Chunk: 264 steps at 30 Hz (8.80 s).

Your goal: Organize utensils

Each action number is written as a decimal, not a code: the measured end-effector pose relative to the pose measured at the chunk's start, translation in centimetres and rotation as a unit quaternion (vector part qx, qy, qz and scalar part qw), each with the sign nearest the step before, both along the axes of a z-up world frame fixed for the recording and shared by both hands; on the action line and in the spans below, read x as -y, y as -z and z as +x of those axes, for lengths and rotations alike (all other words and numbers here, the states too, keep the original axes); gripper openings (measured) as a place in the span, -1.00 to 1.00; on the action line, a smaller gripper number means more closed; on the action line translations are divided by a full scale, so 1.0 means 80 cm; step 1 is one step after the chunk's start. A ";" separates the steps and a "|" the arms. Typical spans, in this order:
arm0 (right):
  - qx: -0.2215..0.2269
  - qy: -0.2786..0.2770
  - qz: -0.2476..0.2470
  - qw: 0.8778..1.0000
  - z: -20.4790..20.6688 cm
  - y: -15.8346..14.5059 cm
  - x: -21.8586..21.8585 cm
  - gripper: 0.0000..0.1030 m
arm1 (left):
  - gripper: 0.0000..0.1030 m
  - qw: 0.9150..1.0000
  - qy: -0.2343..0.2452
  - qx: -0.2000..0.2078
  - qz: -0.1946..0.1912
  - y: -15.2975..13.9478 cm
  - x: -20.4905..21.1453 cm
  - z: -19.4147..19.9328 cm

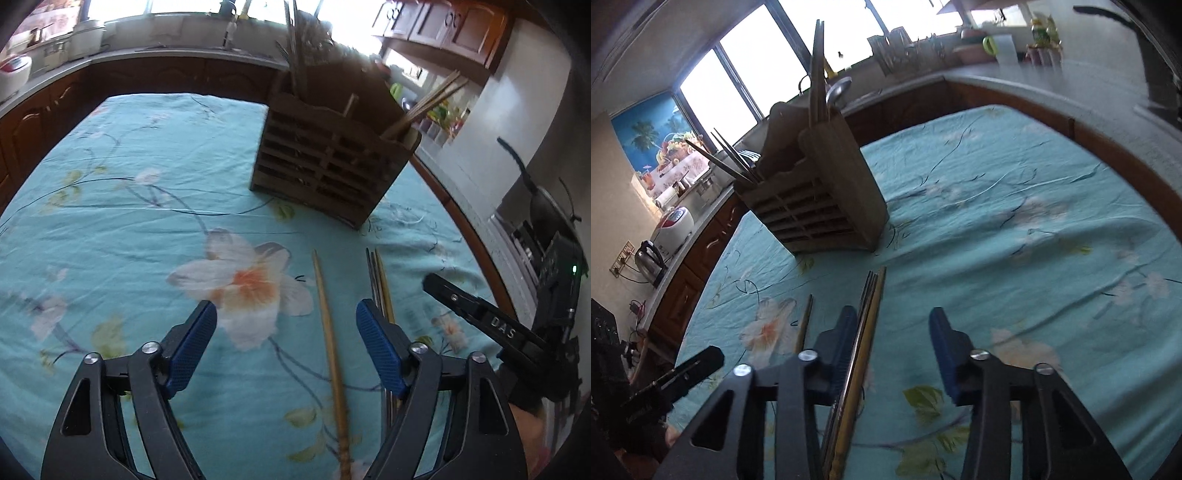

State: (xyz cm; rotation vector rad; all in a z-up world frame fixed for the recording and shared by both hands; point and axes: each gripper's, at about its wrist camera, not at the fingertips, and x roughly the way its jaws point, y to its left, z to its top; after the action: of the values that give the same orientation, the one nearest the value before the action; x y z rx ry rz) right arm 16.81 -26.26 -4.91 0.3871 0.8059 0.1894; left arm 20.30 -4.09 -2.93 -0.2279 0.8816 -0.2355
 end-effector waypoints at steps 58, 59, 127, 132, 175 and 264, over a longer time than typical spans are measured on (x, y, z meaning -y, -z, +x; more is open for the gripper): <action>0.042 -0.040 -0.008 0.998 -0.034 -0.069 -0.006 -0.90 | -0.91 0.997 0.056 0.048 0.002 -0.061 -0.018 -0.013; 0.052 -0.041 -0.007 0.998 -0.039 -0.079 -0.006 -0.90 | -0.91 0.997 0.055 0.056 -0.001 -0.069 -0.018 -0.016; 0.287 0.020 -0.027 0.957 0.030 -0.296 0.002 -0.90 | -0.91 0.945 -0.045 0.314 -0.078 -0.301 -0.078 0.065; 0.293 0.030 -0.043 0.955 0.057 -0.294 -0.008 -0.90 | -0.91 0.942 -0.062 0.323 -0.067 -0.300 -0.064 0.105; 0.210 0.035 -0.040 0.976 0.081 -0.180 -0.019 -0.89 | -0.89 0.975 -0.049 0.212 -0.039 -0.161 -0.036 0.135; 0.309 0.029 -0.128 0.942 -0.247 -0.043 -0.016 1.00 | 0.89 0.953 -0.100 0.260 0.119 -0.019 -0.035 -0.229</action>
State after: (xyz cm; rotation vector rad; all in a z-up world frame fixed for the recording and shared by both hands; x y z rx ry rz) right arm -2.96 -25.01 -1.47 0.0879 0.1907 0.1369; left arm 2.02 -1.29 -1.41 -0.0229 0.3517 0.0072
